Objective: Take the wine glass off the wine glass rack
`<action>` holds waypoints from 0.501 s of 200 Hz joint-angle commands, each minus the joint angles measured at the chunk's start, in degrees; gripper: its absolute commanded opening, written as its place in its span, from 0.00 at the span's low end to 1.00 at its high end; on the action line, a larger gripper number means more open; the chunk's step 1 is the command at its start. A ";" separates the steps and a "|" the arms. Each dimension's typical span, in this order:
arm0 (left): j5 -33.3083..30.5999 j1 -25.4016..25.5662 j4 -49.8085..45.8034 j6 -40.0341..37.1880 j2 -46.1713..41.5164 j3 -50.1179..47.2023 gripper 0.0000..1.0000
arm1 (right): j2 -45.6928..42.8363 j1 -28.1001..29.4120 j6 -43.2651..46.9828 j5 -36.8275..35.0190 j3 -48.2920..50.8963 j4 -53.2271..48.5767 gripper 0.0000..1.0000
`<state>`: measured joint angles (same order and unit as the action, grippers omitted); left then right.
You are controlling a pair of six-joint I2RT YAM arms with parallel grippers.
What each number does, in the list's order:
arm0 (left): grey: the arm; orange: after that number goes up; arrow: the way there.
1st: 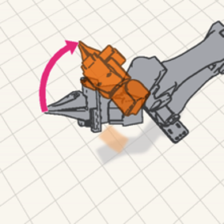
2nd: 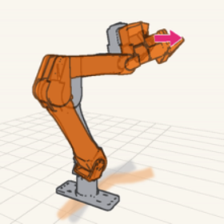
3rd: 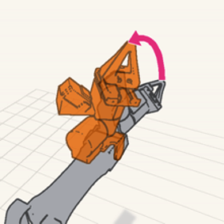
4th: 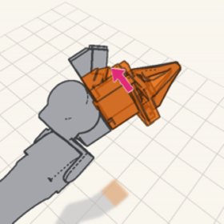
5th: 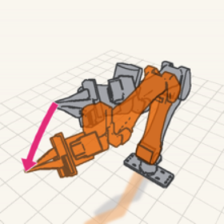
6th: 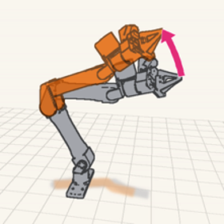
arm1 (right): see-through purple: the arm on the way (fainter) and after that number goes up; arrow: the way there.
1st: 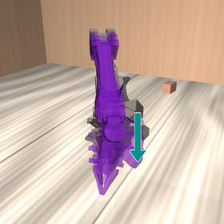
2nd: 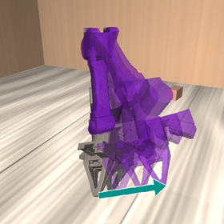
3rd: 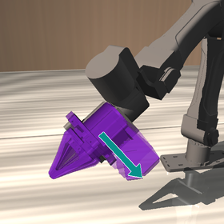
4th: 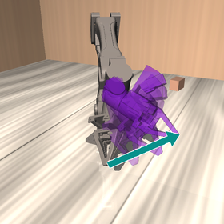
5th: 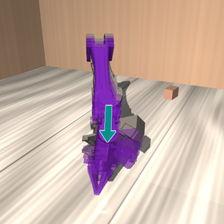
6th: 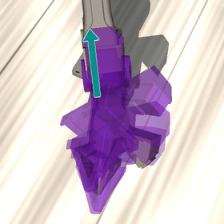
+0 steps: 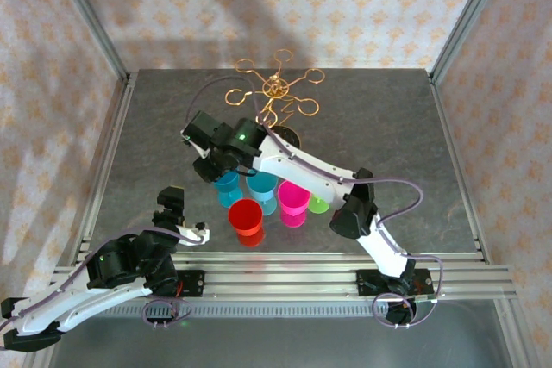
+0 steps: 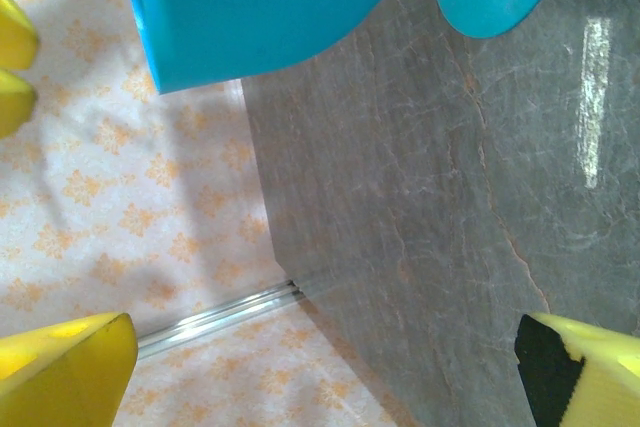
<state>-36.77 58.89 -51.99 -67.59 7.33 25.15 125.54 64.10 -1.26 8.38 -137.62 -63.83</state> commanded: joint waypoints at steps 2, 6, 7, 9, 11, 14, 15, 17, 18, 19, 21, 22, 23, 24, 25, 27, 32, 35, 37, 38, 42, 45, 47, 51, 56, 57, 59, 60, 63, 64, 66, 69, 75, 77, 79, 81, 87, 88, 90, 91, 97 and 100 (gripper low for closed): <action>-2.79 0.05 3.96 -0.47 1.28 2.74 0.99 | -7.92 0.29 0.65 -4.18 -0.32 -0.09 0.32; -3.02 0.06 4.45 -0.52 1.60 3.06 0.99 | -8.86 0.28 0.65 -4.55 0.15 0.08 0.33; -3.08 0.03 4.62 -0.52 1.66 3.15 0.99 | -9.15 0.28 0.64 -4.62 0.24 0.10 0.33; -3.18 0.05 4.86 -0.52 1.81 3.33 0.99 | -9.65 0.25 0.64 -4.92 0.47 0.17 0.33; -3.32 0.03 5.03 -0.48 1.94 3.55 0.99 | -10.08 0.31 0.64 -5.16 0.70 0.19 0.33; -3.45 0.03 5.46 -0.39 2.16 3.88 0.99 | -10.78 0.26 0.64 -5.55 1.07 0.20 0.33; -3.51 0.06 5.56 -0.32 2.25 4.05 0.99 | -11.03 0.29 0.64 -5.74 1.23 0.20 0.33; -3.62 0.07 5.86 -0.06 2.42 4.21 0.99 | -11.48 0.25 0.64 -5.98 1.44 0.20 0.33; -3.68 0.03 5.98 0.11 2.51 4.30 0.99 | -11.77 0.25 0.64 -6.17 1.64 0.20 0.33; -3.67 0.06 6.13 0.32 2.55 4.52 0.99 | -12.05 0.29 0.60 -6.31 1.87 0.20 0.33; -3.72 0.05 6.42 0.70 2.70 4.81 0.99 | -12.72 0.32 0.58 -6.72 2.21 0.20 0.33; -3.73 0.02 6.53 0.92 2.78 5.08 0.99 | -12.88 0.32 0.52 -6.72 2.33 0.20 0.33; -3.74 0.01 6.63 1.17 2.87 5.35 1.00 | -13.22 0.33 0.49 -6.89 2.48 0.20 0.33; -3.74 0.04 6.67 1.42 2.95 5.57 1.00 | -13.52 0.33 0.43 -7.11 2.64 0.20 0.33; -3.70 0.06 6.70 1.68 2.99 5.68 1.00 | -13.81 0.28 0.41 -7.26 2.85 0.20 0.33; -3.60 0.05 6.67 2.27 3.16 6.40 1.00 | -14.48 0.32 0.35 -7.62 3.40 0.27 0.33; -3.01 0.03 6.13 3.76 3.57 7.89 1.00 | -16.12 0.28 0.19 -8.35 4.81 0.56 0.33; -2.62 0.03 5.65 4.69 3.81 9.11 1.00 | -16.99 0.32 0.08 -8.61 5.49 0.85 0.33; -2.30 0.07 5.36 5.29 4.00 9.72 0.99 | -17.78 0.33 0.06 -8.77 6.33 1.07 0.33; -2.14 0.07 5.20 5.63 4.13 10.17 0.99 | -18.18 0.33 -0.04 -8.88 6.76 1.16 0.33; -1.79 0.04 4.78 6.94 4.51 11.74 0.99 | -19.71 0.33 -0.29 -9.07 8.06 1.68 0.34; -1.49 0.02 4.49 7.69 4.79 12.69 1.00 | -20.88 0.28 -0.49 -9.20 9.09 2.14 0.34; -1.31 0.04 4.30 8.39 5.01 13.49 0.99 | -21.32 0.32 -0.63 -9.36 10.04 2.49 0.34; -1.06 0.08 3.96 9.97 5.47 14.80 0.99 | -23.06 0.28 -0.94 -9.50 12.00 3.24 0.34; -0.65 0.04 3.57 11.16 5.90 16.44 0.99 | -25.31 0.32 -1.35 -9.80 14.41 4.17 0.34; -0.61 0.06 3.48 11.51 5.96 16.69 0.99 | -25.72 0.32 -1.45 -9.88 14.89 4.34 0.34; -0.50 0.08 3.34 12.07 6.25 17.24 0.99 | -26.58 0.33 -1.62 -10.05 15.51 4.60 0.34; -0.41 0.08 3.23 12.32 6.36 17.58 0.99 | -27.01 0.33 -1.67 -10.18 15.83 4.77 0.34; -0.34 0.06 3.02 12.97 6.64 18.36 1.00 | -28.19 0.33 -2.02 -10.53 17.38 5.18 0.34; -0.28 0.07 2.98 13.12 6.77 18.71 0.99 | -28.65 0.28 -2.14 -10.69 17.65 5.28 0.34; -0.24 0.01 2.93 13.83 7.00 19.28 1.00 | -29.49 0.32 -2.36 -10.85 18.51 5.47 0.35; -0.32 0.00 2.73 14.67 7.41 20.11 0.99 | -30.73 0.28 -2.71 -11.37 19.71 5.81 0.35; -0.46 0.03 2.45 16.26 8.25 21.62 0.99 | -33.35 0.25 -3.50 -12.23 22.58 6.50 0.35; -0.53 0.05 2.38 16.79 8.54 22.12 0.99 | -34.28 0.31 -3.67 -12.57 23.65 6.74 0.35; -0.76 0.07 2.23 17.34 8.79 22.64 0.99 | -35.18 0.32 -4.02 -12.84 24.36 7.00 0.35; -1.00 0.01 2.13 17.85 9.16 23.12 0.99 | -36.08 0.33 -4.21 -13.06 25.15 7.22 0.35; -1.23 0.08 1.63 19.36 10.30 24.50 0.99 | -38.88 0.28 -5.00 -13.82 28.15 7.97 0.35; -1.25 0.08 1.58 19.61 10.30 24.90 0.99 | -39.32 0.30 -5.17 -13.91 28.70 8.13 0.35; -1.34 0.04 1.42 20.05 10.61 25.40 0.99 | -40.33 0.28 -5.45 -14.16 29.55 8.40 0.35; -1.36 0.02 1.35 20.26 10.95 25.40 0.99 | -40.79 0.26 -5.57 -14.30 30.15 8.48 0.35; -1.81 0.07 1.27 21.41 11.88 26.86 0.99 | -43.70 0.27 -6.42 -15.24 32.91 9.21 0.36; -2.15 0.01 1.48 22.09 12.46 27.47 0.99 | -45.19 0.24 -6.81 -15.77 34.34 9.61 0.36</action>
<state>-37.65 58.89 -49.43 -54.46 16.14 48.12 88.66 64.14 -4.12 -1.48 -111.59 -57.69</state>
